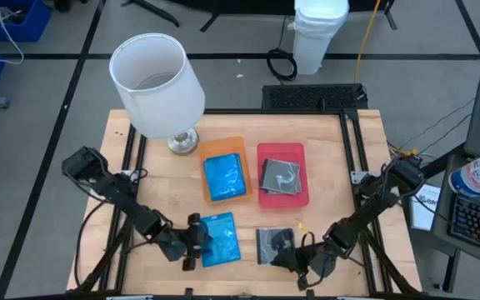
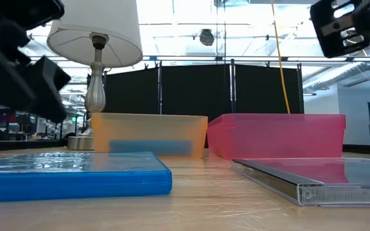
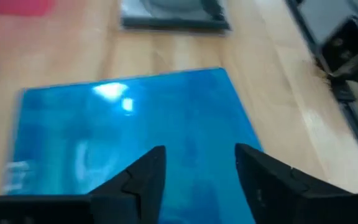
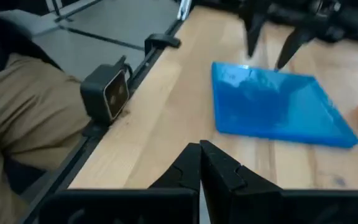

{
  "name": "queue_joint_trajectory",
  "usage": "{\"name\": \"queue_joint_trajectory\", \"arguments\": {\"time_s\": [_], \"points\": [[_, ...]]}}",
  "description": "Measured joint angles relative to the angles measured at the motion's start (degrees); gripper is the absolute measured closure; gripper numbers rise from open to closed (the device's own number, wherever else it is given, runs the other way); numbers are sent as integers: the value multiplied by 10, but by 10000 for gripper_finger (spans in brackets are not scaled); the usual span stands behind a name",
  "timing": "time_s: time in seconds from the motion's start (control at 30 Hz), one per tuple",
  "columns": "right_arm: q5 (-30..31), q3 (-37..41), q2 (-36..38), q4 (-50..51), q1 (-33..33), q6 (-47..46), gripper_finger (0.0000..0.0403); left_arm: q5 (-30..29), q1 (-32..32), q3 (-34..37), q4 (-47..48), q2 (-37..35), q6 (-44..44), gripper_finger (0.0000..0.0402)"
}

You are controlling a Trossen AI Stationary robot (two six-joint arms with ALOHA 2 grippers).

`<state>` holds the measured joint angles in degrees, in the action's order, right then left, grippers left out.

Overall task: Pick & place jewel cases by type
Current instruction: Put the black CD case into the pink bin

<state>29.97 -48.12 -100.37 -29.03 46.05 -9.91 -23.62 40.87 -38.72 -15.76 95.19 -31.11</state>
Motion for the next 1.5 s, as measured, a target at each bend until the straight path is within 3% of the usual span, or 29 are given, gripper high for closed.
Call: {"name": "queue_joint_trajectory", "arguments": {"time_s": [0.1,0.3,0.47,0.6,0.83,1.07,1.3,1.5], "points": [[14,-4,-10,-27,-8,24,403,26,-1,0,-34,15,24,186],[7,-27,-18,-31,-27,52,403,24,1,0,-42,15,68,176],[-48,-80,-87,-27,-59,65,403,-45,3,1,16,-10,85,176],[-62,-129,-137,-10,-83,78,403,-65,3,0,105,-58,28,176],[-64,-167,-158,38,-108,59,403,-57,5,1,313,-129,-157,176],[-93,-167,-157,45,-115,13,403,26,-12,7,330,-130,-200,176],[-93,-182,-157,133,-116,-29,403,25,-47,7,339,-130,-162,176],[-92,-184,-157,117,-120,-74,403,39,-34,7,305,-130,-41,176]]}}
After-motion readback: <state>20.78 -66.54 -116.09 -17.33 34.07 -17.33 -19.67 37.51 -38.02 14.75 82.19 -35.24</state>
